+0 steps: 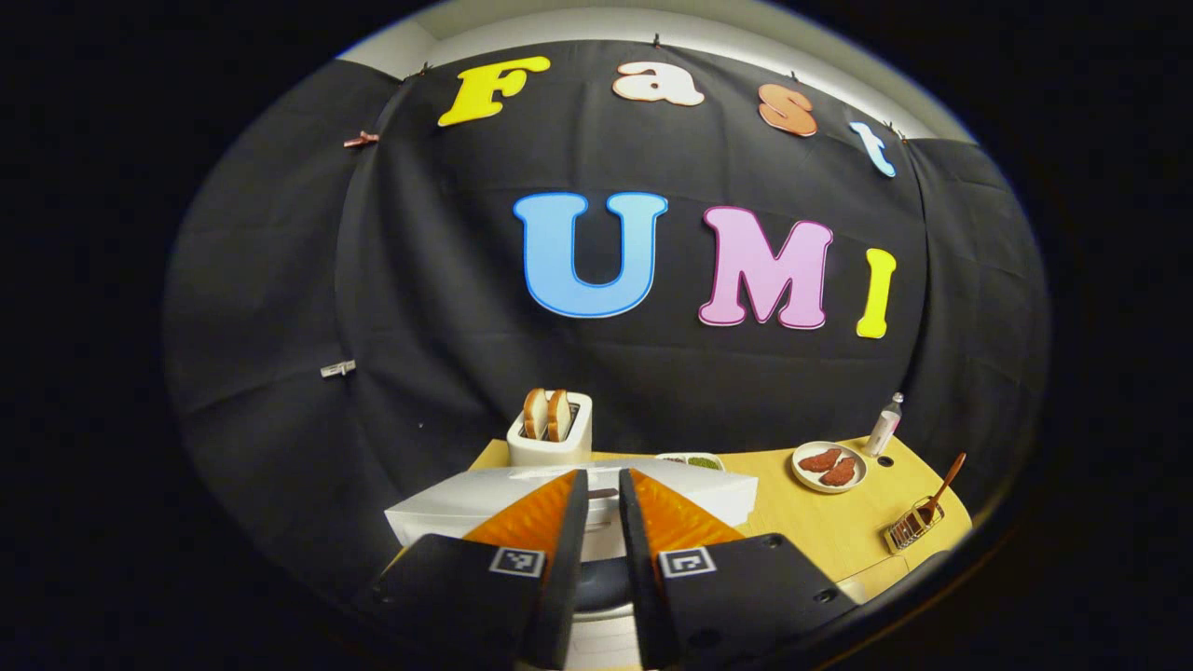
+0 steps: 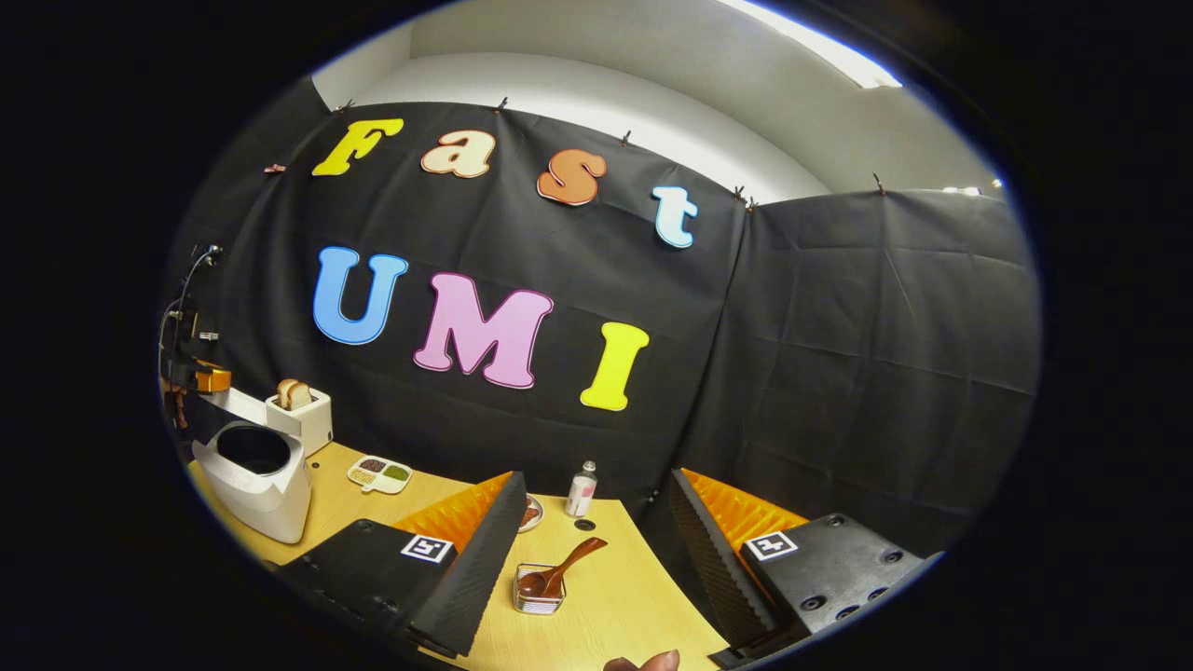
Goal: Close the left gripper, press the button to open the rice cooker; take a wooden spoon from the chopstick holder with the right hand, scoop a spoonful of rice and pour it into the rice cooker, then put the wooden spoon back into the chopstick holder.
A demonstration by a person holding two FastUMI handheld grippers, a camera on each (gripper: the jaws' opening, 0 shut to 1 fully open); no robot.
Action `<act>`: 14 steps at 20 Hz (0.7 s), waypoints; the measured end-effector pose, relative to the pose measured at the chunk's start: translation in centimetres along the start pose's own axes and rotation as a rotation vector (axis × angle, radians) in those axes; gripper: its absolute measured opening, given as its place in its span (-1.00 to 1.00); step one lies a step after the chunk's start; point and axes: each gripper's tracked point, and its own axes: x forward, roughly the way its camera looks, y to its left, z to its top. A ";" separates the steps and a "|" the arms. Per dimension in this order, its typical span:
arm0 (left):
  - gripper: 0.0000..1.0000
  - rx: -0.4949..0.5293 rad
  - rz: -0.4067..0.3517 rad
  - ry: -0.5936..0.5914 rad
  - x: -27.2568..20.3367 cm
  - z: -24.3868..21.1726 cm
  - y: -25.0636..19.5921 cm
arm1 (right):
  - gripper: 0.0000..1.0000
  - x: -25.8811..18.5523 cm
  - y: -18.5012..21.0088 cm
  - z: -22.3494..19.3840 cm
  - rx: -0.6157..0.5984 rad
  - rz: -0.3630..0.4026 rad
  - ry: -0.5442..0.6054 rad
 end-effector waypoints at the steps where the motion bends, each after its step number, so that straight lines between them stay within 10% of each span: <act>1: -0.24 0.019 0.009 -0.025 -0.2 0.6 0.2 | 0.94 0.1 0.0 -0.1 0.003 0.002 0.003; 8: 0.93 0.009 0.003 -0.062 -3.0 1.8 -1.2 | 0.94 1.1 0.5 -1.0 0.018 0.032 0.021; 14: 0.94 -0.018 -0.015 -0.119 -7.0 3.0 -4.5 | 0.95 3.1 0.7 -5.4 0.087 0.108 0.114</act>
